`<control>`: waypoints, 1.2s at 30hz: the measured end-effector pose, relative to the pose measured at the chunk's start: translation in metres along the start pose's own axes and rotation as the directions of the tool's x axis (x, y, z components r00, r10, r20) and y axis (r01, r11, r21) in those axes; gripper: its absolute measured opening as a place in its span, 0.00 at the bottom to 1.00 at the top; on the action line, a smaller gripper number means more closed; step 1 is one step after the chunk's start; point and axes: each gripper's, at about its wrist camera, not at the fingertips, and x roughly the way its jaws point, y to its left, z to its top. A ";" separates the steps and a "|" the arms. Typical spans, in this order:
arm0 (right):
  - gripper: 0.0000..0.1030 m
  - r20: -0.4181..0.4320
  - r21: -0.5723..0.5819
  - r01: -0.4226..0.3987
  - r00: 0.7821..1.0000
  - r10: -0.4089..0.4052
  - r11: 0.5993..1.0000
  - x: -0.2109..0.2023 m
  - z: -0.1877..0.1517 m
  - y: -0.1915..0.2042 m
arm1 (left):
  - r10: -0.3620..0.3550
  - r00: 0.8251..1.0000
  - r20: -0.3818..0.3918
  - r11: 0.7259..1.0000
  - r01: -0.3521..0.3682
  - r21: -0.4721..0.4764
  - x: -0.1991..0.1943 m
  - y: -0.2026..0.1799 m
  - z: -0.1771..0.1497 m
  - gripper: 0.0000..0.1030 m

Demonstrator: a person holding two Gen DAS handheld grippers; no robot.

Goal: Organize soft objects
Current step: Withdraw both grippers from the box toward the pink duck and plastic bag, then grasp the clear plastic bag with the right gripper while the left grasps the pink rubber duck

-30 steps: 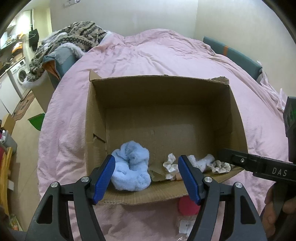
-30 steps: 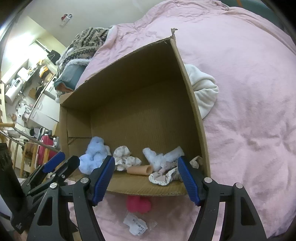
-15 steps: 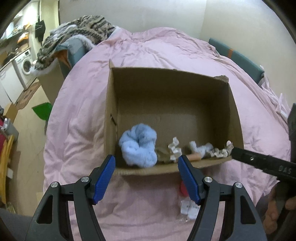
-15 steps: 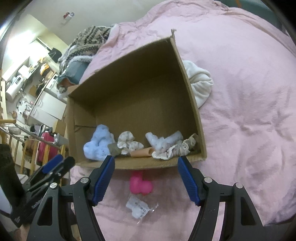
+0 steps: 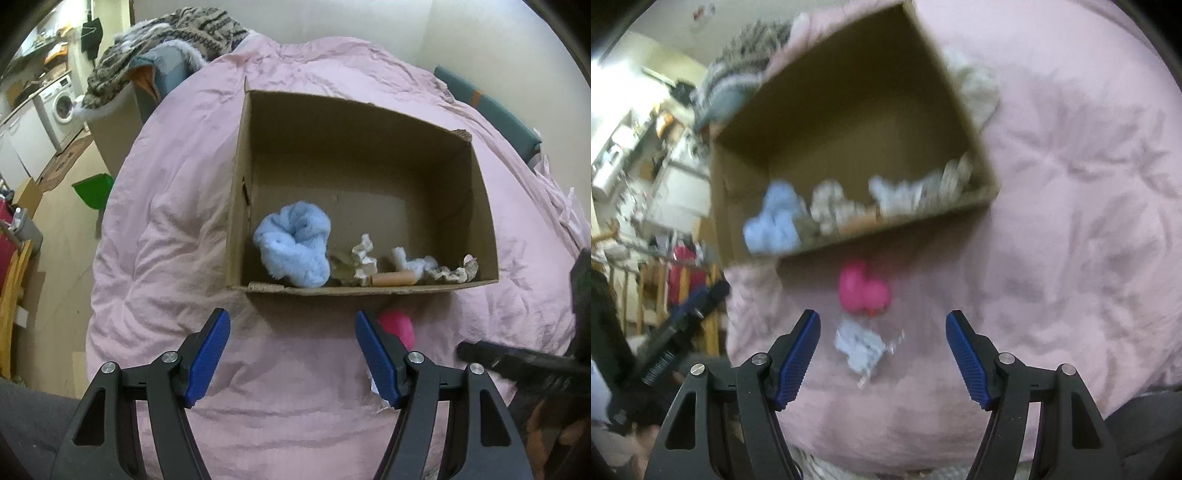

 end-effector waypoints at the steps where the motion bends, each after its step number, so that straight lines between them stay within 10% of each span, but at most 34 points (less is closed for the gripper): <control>1: 0.72 -0.029 -0.007 0.002 1.000 -0.002 1.000 0.008 -0.002 0.002 | 0.002 1.000 -0.005 1.000 -0.002 -0.004 0.001 0.001 -0.001 0.66; 16: 0.72 -0.177 -0.320 0.158 0.959 -0.223 0.934 0.090 -0.028 0.059 | 0.016 0.998 -0.063 0.998 -0.020 -0.063 0.007 0.014 -0.012 0.66; 20: 0.37 -0.173 -0.380 0.181 0.950 -0.262 0.907 0.091 -0.037 0.064 | 0.010 0.997 -0.076 0.998 -0.015 -0.068 0.012 0.012 -0.012 0.66; 36: 0.27 -0.052 -0.125 0.141 0.987 -0.149 0.982 0.002 -0.026 0.011 | -0.114 0.984 -0.138 0.992 0.121 0.045 0.040 -0.036 -0.020 0.66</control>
